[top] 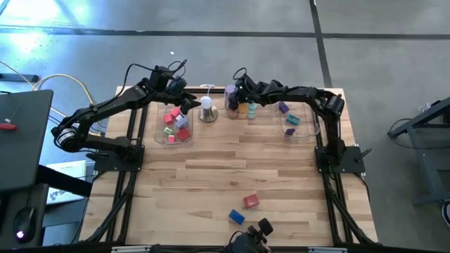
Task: Pick & Place Office items
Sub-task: Put the purple hourglass into the middle transparent bin
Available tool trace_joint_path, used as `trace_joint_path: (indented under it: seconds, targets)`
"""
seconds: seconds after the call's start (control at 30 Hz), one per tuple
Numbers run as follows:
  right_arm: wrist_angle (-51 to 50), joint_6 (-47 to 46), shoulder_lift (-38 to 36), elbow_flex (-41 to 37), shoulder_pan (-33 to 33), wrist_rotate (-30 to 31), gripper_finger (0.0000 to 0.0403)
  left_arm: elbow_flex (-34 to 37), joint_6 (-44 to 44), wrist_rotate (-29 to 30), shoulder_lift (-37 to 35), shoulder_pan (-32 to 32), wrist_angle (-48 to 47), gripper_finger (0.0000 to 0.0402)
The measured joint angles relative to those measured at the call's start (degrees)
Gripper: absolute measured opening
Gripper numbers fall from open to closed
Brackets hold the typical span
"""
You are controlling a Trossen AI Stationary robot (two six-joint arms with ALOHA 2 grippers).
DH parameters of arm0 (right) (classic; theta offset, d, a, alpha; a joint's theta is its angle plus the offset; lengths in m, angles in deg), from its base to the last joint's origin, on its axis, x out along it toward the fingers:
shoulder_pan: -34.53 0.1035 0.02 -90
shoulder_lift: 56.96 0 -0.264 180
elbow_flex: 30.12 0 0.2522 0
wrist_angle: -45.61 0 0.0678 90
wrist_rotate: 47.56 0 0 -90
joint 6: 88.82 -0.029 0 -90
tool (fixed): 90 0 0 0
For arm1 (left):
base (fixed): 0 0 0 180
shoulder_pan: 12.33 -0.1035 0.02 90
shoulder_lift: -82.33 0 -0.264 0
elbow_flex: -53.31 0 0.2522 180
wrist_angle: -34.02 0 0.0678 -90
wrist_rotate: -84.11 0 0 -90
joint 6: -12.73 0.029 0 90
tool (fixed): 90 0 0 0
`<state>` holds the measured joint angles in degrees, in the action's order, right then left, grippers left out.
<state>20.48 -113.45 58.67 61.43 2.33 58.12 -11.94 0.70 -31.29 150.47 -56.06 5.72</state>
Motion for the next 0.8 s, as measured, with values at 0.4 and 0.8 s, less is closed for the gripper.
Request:
trace_joint_path:
  seconds: [0.4, 0.8]
  targets:
    - [0.81, 0.86, 0.11, -0.03, 0.62, 1.00, 0.0084, 0.00, -0.90, -0.62, 0.00, 0.03, 0.07, 0.0247]
    - [0.95, 0.72, 0.17, -0.03, 0.74, 0.57, 0.0122, -0.02, -1.40, -1.76, 0.00, 0.03, 0.04, 0.0247]
